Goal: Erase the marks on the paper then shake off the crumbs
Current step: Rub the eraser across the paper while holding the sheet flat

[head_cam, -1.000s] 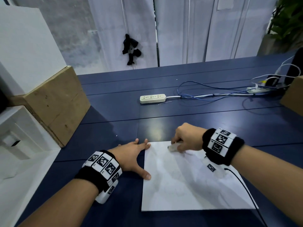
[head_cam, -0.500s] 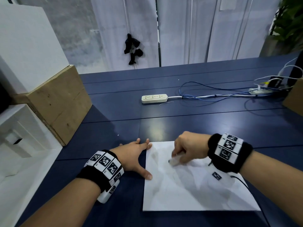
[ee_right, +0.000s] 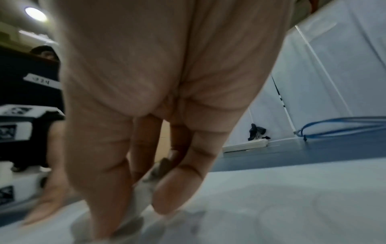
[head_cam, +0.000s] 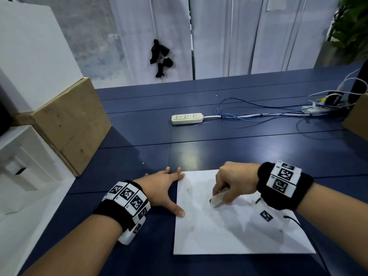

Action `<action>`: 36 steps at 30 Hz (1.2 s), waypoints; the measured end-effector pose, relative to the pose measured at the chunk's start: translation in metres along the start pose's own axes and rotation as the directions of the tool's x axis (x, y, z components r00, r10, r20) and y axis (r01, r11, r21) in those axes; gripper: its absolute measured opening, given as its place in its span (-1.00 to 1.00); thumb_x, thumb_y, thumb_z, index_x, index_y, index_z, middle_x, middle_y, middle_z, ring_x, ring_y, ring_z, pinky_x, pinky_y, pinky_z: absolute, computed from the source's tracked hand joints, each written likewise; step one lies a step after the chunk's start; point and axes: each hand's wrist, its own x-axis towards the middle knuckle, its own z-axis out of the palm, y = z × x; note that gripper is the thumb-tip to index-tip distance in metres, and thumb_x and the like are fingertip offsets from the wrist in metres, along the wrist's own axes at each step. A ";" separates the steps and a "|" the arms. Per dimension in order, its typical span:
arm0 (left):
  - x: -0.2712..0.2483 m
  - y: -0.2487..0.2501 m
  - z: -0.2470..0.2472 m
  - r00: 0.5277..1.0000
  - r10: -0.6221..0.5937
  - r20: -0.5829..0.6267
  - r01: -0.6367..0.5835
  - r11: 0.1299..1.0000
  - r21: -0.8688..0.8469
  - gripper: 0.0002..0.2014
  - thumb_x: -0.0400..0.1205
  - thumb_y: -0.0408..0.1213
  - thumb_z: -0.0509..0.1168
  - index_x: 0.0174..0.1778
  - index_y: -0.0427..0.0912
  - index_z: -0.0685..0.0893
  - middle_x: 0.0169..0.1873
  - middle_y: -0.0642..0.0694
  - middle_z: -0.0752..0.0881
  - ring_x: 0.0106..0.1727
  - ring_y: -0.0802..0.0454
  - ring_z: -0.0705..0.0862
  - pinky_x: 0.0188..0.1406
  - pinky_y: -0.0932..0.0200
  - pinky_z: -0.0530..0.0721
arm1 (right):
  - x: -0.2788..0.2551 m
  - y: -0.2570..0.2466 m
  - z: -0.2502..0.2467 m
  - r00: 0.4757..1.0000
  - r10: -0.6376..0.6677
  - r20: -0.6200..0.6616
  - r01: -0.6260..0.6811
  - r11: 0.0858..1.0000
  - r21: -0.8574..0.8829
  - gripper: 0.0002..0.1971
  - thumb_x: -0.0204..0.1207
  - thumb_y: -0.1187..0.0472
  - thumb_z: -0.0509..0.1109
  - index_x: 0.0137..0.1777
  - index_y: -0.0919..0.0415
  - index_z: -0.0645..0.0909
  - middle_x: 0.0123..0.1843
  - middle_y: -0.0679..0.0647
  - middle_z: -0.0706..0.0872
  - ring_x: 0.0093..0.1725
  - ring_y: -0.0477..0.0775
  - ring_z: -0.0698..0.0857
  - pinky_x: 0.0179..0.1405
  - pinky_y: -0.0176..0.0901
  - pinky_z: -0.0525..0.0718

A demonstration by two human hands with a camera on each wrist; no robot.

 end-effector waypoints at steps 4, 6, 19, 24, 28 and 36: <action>0.000 0.000 0.000 1.000 -0.007 -0.004 0.007 1.000 0.000 0.38 0.10 0.55 0.46 0.74 0.15 -0.12 0.74 0.18 -0.07 0.73 0.12 -0.22 0.60 -0.51 0.06 | 0.023 0.016 -0.016 0.963 0.072 -0.261 -0.086 0.995 -0.045 -0.79 0.36 0.13 0.50 0.00 0.04 0.81 -0.32 0.09 0.71 -0.26 0.10 0.61 -0.16 -0.08 0.69; 0.001 -0.001 0.001 1.000 -0.011 -0.004 0.011 1.000 -0.005 0.39 0.08 0.56 0.45 0.74 0.16 -0.13 0.74 0.15 -0.07 0.73 0.12 -0.23 0.60 -0.51 0.06 | 0.028 0.026 -0.017 0.944 0.100 -0.315 -0.119 0.992 -0.039 -0.81 0.40 0.14 0.47 0.00 0.06 0.80 -0.34 0.04 0.66 -0.24 0.11 0.61 -0.17 -0.10 0.67; -0.001 0.000 0.001 1.000 -0.017 -0.002 0.017 1.000 -0.011 0.37 0.12 0.52 0.48 0.74 0.16 -0.12 0.74 0.21 -0.09 0.73 0.14 -0.24 0.60 -0.53 0.01 | 0.025 0.025 -0.019 0.953 0.068 -0.296 -0.077 0.997 -0.020 -0.74 0.35 -0.06 0.41 -0.07 0.04 0.80 -0.38 0.04 0.68 -0.32 0.09 0.56 -0.22 -0.11 0.64; 0.003 -0.004 0.002 1.000 -0.022 -0.009 0.022 0.999 -0.024 0.41 0.03 0.58 0.45 0.73 0.20 -0.12 0.74 0.16 -0.10 0.73 0.14 -0.23 0.61 -0.53 -0.01 | -0.004 0.003 0.001 0.999 -0.001 -0.036 0.001 1.000 -0.011 -0.69 0.29 0.00 0.48 0.06 -0.14 0.78 -0.22 -0.09 0.78 -0.21 -0.09 0.69 -0.19 -0.22 0.67; 0.004 -0.004 0.004 1.000 -0.026 -0.014 0.025 0.999 -0.032 0.42 0.01 0.59 0.44 0.73 0.21 -0.13 0.75 0.13 -0.08 0.73 0.13 -0.22 0.62 -0.51 -0.01 | 0.012 0.011 -0.014 0.976 0.033 -0.217 -0.049 0.996 -0.071 -0.82 0.37 0.05 0.49 -0.08 0.08 0.79 -0.45 0.03 0.61 -0.38 0.02 0.49 -0.30 -0.17 0.58; 0.005 -0.005 0.004 1.000 -0.023 -0.016 0.022 0.999 -0.032 0.41 0.03 0.56 0.47 0.73 0.21 -0.11 0.74 0.19 -0.07 0.73 0.16 -0.23 0.63 -0.47 0.02 | -0.003 0.008 0.000 0.996 0.037 -0.087 -0.040 0.998 -0.038 -0.69 0.30 -0.04 0.44 0.06 -0.10 0.77 -0.24 -0.01 0.77 -0.23 0.00 0.66 -0.22 -0.17 0.68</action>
